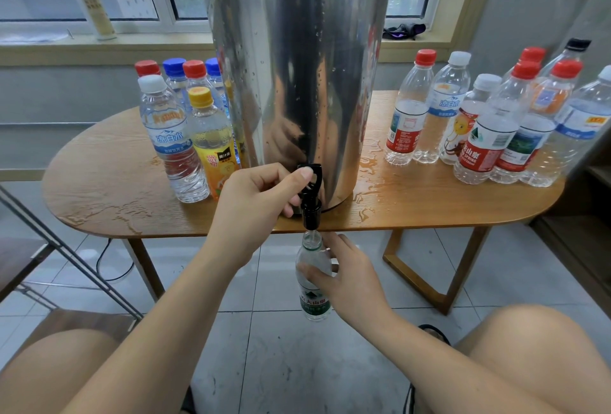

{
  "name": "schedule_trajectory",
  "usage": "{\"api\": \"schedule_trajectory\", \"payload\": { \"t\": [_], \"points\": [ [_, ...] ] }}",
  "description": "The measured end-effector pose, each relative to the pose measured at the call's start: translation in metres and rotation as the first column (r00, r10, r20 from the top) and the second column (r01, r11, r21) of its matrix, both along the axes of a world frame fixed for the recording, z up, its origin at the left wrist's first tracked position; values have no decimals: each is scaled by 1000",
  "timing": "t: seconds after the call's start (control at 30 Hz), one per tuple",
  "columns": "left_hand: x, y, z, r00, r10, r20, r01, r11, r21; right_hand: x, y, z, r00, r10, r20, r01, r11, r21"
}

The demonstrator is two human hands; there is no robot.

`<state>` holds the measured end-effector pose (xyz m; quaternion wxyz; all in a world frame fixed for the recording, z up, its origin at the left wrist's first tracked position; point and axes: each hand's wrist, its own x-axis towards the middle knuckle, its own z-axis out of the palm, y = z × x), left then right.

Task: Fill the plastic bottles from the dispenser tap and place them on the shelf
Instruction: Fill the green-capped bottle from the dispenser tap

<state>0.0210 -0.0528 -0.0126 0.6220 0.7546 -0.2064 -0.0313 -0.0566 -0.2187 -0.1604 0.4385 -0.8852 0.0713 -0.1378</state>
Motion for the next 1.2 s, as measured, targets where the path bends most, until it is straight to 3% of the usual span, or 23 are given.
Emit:
{"api": "schedule_trajectory", "payload": {
  "t": [1.2],
  "points": [
    [-1, 0, 0, 1000, 4, 1, -4, 1000, 7, -1, 1, 1, 1000, -9, 1, 9, 1000, 7]
  ]
}}
